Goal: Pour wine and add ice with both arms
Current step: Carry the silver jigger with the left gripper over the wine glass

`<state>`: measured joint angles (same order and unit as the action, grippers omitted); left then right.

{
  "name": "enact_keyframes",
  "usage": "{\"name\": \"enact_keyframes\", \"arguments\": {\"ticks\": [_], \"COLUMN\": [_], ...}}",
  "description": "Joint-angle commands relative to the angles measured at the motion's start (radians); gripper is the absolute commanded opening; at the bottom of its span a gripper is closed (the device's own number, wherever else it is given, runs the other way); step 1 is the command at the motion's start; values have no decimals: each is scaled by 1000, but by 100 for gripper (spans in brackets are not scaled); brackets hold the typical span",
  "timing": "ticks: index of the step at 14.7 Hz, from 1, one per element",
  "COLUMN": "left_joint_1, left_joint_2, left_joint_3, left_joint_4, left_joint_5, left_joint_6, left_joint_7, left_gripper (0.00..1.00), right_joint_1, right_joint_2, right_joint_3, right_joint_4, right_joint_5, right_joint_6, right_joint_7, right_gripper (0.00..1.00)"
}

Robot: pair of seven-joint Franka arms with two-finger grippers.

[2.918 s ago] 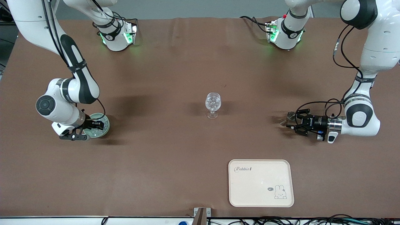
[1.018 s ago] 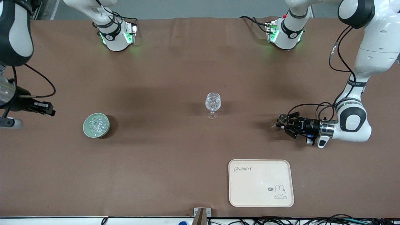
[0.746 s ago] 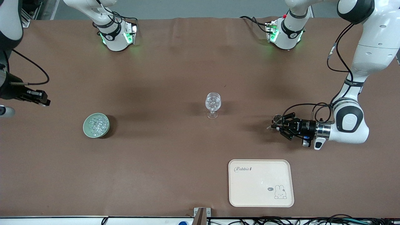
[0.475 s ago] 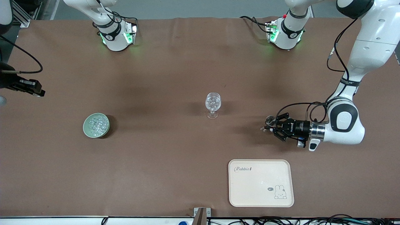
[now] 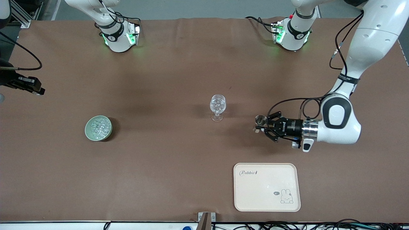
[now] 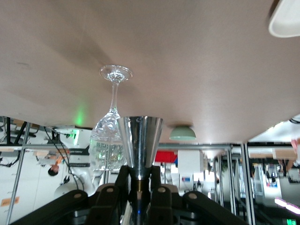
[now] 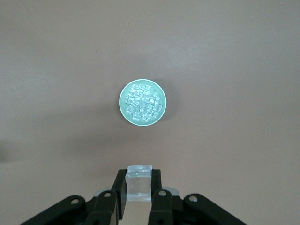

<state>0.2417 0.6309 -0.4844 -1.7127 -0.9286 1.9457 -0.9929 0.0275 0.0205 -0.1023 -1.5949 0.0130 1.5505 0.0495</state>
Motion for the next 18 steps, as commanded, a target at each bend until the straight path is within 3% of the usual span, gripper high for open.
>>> {"name": "enact_keyframes", "arguments": {"ticks": [1,6,12,18], "left_joint_1": [-47,-117,-225,-269], "left_joint_2": [-108,-200,-217,-234], "left_joint_3": [4,4,4,3], "left_joint_4": [-88,-136,-127,-123], "left_joint_5": [-16,11,232,336], "left_joint_6": [62,95,159,174], "left_joint_7": [-61,-164,-381,-498], "left_gripper": [1,1,1,1], "right_joint_1": [-9,-9,-9,-3], "right_joint_2": [-25,-24,-22,-22], "right_joint_3": [10,10,10,12], "right_joint_4": [-30,-27,-27,-27], "right_joint_5": [-13,-13,-13,-13], "right_joint_6": [11,17,20,25], "right_joint_7": [-3,-3,-3,-2], "right_gripper": [4,4,4,5]}}
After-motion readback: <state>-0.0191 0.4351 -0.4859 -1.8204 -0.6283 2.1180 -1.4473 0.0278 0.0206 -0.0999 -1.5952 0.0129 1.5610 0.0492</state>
